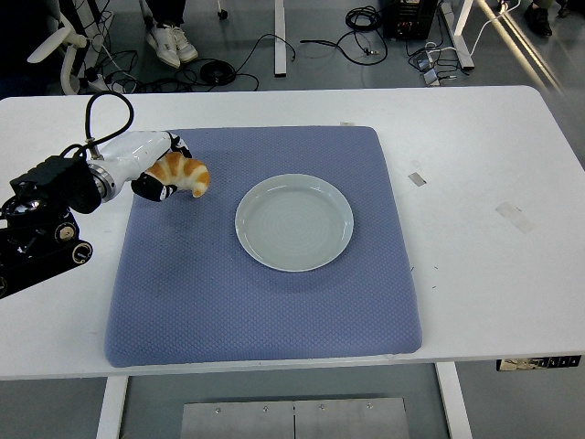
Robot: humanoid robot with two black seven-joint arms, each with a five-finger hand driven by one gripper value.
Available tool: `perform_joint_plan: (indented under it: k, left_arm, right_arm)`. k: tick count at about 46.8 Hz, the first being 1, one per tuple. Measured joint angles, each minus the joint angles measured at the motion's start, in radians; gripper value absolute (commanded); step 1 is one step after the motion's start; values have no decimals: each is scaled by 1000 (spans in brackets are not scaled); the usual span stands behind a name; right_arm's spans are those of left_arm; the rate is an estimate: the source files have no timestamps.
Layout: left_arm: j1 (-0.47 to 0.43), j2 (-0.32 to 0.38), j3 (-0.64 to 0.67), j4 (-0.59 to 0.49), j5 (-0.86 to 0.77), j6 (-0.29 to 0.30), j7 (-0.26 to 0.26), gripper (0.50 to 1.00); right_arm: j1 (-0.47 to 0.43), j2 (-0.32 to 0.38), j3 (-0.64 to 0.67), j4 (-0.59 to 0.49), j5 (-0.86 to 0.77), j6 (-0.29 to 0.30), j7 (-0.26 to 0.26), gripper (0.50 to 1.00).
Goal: Place the bread on the table
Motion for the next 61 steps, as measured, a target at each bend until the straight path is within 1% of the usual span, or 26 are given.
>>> perform_joint_plan:
  k: [9,10,11,15,16,19,20,24,28,37,45,54,60,61]
  left_arm:
    - [4,0,0,6,4,0,-1,500]
    - [4,0,0,8,5,0,-1,508]
    - [4,0,0,9,5,1,-2,531]
    - [5,0,0,10,6,1,-3,585]
    - [5,0,0,10,6,1,-3,611]
    - [5,0,0,11,5,1,-3,722]
    - [5,0,0,11,6,1,-3,737]
    - [4,0,0,11,5,1,-7,760]
    - [4,0,0,10,5,0,-15,817]
    - [4,0,0,10,2,-3,-20,898]
    - [4,0,0,10,2,-5,-20,928]
    - [-5,3,-19,10,-23,-4,-20,927]
    - [-8,9,-95,10,-150,-3,-23,927]
    - [-9,10,-110,10,-175,-4,-30,927]
  right_arm:
    - [0,0,0,0,0,0,0,1000]
    - [0,0,0,0,0,0,0,1000]
    - [0,0,0,0,0,0,0,1000]
    - [0,0,0,0,0,0,0,1000]
    - [0,0,0,0,0,0,0,1000]
    - [0,0,0,0,0,0,0,1000]
    - [0,0,0,0,0,0,0,1000]
    - [0,0,0,0,0,0,0,1000]
    - [0,0,0,0,0,0,0,1000]
    - [0,0,0,0,0,0,0,1000]
    - [0,0,0,0,0,0,0,1000]
    - [0,0,0,0,0,0,0,1000]
    - [0,0,0,0,0,0,0,1000]
    - [0,0,0,0,0,0,0,1000]
